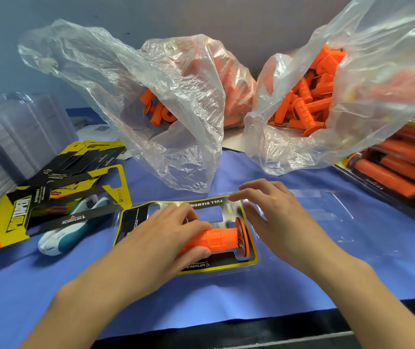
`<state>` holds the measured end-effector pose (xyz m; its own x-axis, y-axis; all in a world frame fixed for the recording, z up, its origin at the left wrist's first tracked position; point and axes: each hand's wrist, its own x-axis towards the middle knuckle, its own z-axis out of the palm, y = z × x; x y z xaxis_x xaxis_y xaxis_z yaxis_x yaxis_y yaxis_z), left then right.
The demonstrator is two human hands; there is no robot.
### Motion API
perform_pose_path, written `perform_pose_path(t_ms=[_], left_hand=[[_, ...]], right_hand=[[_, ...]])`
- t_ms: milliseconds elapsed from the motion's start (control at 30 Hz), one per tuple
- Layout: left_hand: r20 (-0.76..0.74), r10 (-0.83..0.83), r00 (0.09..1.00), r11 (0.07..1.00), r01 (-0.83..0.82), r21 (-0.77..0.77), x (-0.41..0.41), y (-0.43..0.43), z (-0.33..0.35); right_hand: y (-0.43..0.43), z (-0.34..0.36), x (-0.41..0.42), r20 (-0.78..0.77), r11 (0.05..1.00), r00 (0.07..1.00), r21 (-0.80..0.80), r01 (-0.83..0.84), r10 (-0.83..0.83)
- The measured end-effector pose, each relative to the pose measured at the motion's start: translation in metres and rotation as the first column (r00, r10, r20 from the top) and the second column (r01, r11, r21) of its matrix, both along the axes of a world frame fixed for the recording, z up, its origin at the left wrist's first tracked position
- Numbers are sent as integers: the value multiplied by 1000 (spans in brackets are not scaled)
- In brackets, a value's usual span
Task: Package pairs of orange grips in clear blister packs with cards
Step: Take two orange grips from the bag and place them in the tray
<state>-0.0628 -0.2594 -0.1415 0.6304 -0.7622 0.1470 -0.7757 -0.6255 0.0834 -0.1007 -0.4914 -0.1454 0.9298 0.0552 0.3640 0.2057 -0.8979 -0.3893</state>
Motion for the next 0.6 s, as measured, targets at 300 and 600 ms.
perform_pose_path(t_ms=[300,600], left_hand=[[-1,5,1000,1000,-5,20,-1,-3,-1],[-17,1,1000,1000,-1,1,-1,-3,-3]], right_hand=[[3,1,-1,-41,999,998,4,-43,43],[4,-4,-1,-14,998,998,1,-59,59]])
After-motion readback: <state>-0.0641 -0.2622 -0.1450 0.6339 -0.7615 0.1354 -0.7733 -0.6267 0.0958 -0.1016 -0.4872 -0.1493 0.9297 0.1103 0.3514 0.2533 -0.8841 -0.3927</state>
